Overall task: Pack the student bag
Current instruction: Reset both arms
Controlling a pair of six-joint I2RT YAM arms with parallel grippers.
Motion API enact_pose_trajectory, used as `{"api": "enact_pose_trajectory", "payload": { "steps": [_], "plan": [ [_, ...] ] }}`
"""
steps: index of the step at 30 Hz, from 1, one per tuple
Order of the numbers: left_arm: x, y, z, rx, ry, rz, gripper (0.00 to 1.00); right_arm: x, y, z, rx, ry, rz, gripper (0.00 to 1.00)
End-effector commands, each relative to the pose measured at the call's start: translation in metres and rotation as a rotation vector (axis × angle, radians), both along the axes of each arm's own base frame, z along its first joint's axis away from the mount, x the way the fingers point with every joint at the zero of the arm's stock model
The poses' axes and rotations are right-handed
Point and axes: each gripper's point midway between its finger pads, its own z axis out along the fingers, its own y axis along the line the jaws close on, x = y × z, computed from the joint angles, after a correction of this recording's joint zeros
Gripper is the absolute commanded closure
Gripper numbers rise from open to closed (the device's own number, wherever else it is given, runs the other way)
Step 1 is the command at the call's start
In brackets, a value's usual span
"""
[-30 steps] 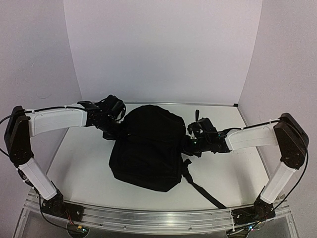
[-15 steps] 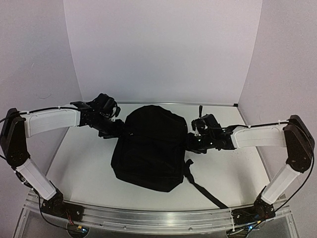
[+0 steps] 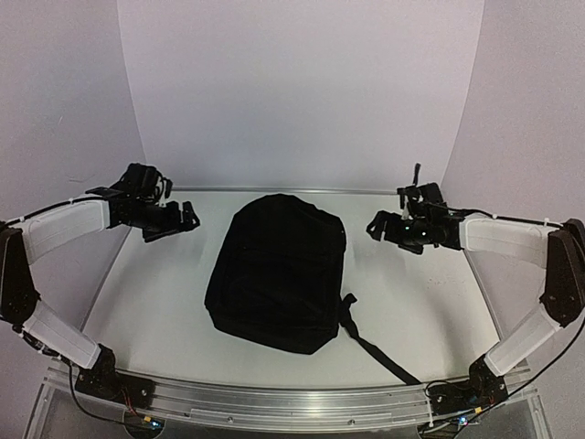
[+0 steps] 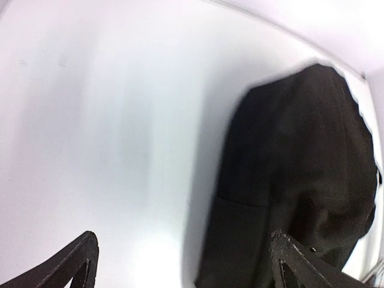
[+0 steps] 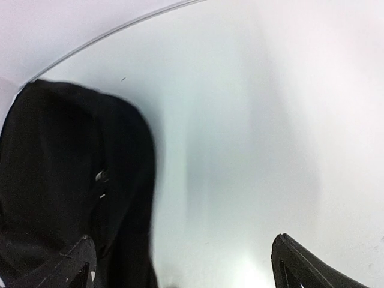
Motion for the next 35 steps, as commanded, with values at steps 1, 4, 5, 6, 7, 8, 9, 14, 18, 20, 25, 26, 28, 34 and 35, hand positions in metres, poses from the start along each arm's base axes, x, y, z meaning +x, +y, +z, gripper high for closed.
{"api": "enact_pose_trajectory", "payload": {
  "steps": [1,4,5,6,7,8,9,14,18,20,25,26,28,34,35],
  "plan": [
    [0.012,0.066,0.025,-0.047,-0.155,0.154,0.00,0.013,-0.077,0.029,-0.058,-0.087,-0.149,0.02],
    [0.010,0.115,0.040,-0.073,-0.248,0.289,0.00,0.012,-0.119,0.052,-0.094,-0.171,-0.244,0.02],
    [0.009,0.130,0.042,-0.074,-0.272,0.334,0.00,0.010,-0.131,0.061,-0.107,-0.206,-0.270,0.02],
    [0.007,0.143,0.047,-0.076,-0.304,0.374,0.00,0.009,-0.141,0.070,-0.119,-0.244,-0.294,0.02],
    [0.005,0.156,0.053,-0.071,-0.340,0.419,0.00,0.004,-0.149,0.082,-0.119,-0.292,-0.311,0.02],
    [0.005,0.165,0.056,-0.054,-0.372,0.454,0.00,0.002,-0.156,0.092,-0.115,-0.338,-0.328,0.02],
    [0.004,0.173,0.060,-0.032,-0.410,0.483,0.00,-0.001,-0.159,0.103,-0.111,-0.395,-0.335,0.02],
    [-0.002,0.194,0.081,0.022,-0.631,0.574,0.00,-0.032,-0.175,0.136,-0.110,-0.654,-0.397,0.02],
    [-0.009,0.201,0.075,0.059,-0.690,0.603,0.00,-0.058,-0.187,0.139,-0.125,-0.809,-0.449,0.02],
    [-0.013,0.204,0.068,0.081,-0.691,0.615,0.00,-0.070,-0.191,0.134,-0.133,-0.863,-0.463,0.02],
    [-0.023,0.200,0.052,0.078,-0.700,0.596,0.00,-0.085,-0.194,0.124,-0.116,-0.908,-0.481,0.02],
    [-0.024,0.200,0.051,0.079,-0.700,0.592,0.00,-0.086,-0.194,0.122,-0.116,-0.906,-0.483,0.02],
    [-0.026,0.200,0.050,0.088,-0.689,0.591,0.00,-0.087,-0.194,0.119,-0.117,-0.902,-0.480,0.02],
    [-0.031,0.200,0.052,0.105,-0.686,0.584,0.00,-0.084,-0.192,0.116,-0.125,-0.891,-0.467,0.02],
    [-0.031,0.200,0.052,0.104,-0.688,0.581,0.00,-0.084,-0.192,0.115,-0.125,-0.889,-0.464,0.02]
  ]
}}
